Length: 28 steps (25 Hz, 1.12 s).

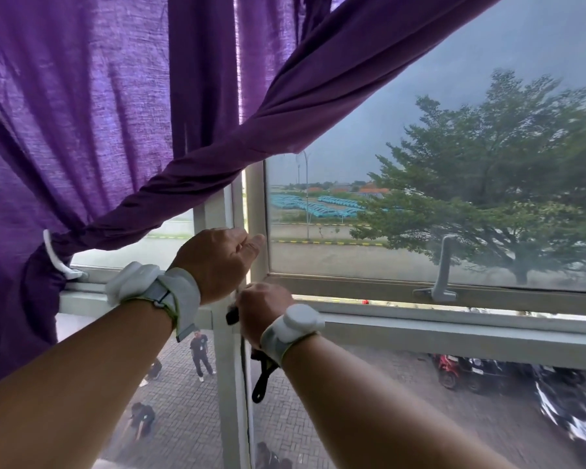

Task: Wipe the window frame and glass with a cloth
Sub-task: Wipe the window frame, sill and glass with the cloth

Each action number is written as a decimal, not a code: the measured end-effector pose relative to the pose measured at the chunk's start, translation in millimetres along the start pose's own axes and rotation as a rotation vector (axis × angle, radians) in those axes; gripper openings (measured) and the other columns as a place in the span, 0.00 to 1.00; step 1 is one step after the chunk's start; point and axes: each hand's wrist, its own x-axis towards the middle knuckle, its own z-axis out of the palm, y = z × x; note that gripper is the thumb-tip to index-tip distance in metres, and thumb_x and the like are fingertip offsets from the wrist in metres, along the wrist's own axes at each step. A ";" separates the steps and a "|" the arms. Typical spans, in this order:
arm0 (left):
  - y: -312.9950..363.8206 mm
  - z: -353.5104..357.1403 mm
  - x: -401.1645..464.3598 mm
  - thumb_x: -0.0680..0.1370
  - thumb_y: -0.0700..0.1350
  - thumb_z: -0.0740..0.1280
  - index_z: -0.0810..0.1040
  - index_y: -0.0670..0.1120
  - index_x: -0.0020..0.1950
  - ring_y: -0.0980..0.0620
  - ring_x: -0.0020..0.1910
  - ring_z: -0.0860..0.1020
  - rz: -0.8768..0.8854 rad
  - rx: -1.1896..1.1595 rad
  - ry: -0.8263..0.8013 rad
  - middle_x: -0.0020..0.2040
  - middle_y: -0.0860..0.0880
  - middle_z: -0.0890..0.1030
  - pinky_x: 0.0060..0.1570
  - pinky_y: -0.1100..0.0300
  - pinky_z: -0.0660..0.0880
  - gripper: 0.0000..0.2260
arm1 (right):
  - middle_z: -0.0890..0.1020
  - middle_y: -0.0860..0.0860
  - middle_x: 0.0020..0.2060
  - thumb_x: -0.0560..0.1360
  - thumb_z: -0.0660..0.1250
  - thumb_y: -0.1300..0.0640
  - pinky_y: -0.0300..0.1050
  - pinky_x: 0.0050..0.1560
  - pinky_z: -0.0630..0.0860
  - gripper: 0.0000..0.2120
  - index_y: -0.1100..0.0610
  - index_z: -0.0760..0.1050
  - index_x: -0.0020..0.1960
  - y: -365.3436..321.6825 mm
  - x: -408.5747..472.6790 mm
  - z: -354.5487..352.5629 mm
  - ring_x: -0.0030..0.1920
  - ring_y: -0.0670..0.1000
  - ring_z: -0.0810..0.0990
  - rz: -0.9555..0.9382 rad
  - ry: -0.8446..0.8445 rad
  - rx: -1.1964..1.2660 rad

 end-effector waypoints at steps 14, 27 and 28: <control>54.2 31.6 14.8 0.71 0.67 0.49 0.73 0.47 0.35 0.44 0.38 0.76 0.045 -0.030 -0.035 0.32 0.48 0.77 0.41 0.52 0.72 0.27 | 0.82 0.55 0.56 0.76 0.65 0.55 0.44 0.50 0.74 0.12 0.53 0.81 0.57 26.3 -16.9 -2.4 0.56 0.59 0.81 0.060 0.096 0.225; 222.7 104.3 53.7 0.74 0.64 0.55 0.79 0.43 0.49 0.42 0.47 0.79 0.303 -0.471 -0.220 0.44 0.44 0.83 0.50 0.46 0.76 0.26 | 0.83 0.55 0.46 0.70 0.65 0.57 0.44 0.50 0.73 0.10 0.54 0.79 0.50 220.5 -185.6 -143.6 0.49 0.59 0.78 0.362 0.367 -0.025; 243.9 111.4 53.6 0.76 0.61 0.56 0.79 0.43 0.50 0.42 0.47 0.79 0.361 -0.462 -0.238 0.45 0.44 0.83 0.50 0.46 0.76 0.24 | 0.83 0.54 0.45 0.70 0.66 0.55 0.43 0.48 0.72 0.09 0.54 0.79 0.49 235.7 -201.4 -154.4 0.49 0.59 0.79 0.407 0.383 -0.081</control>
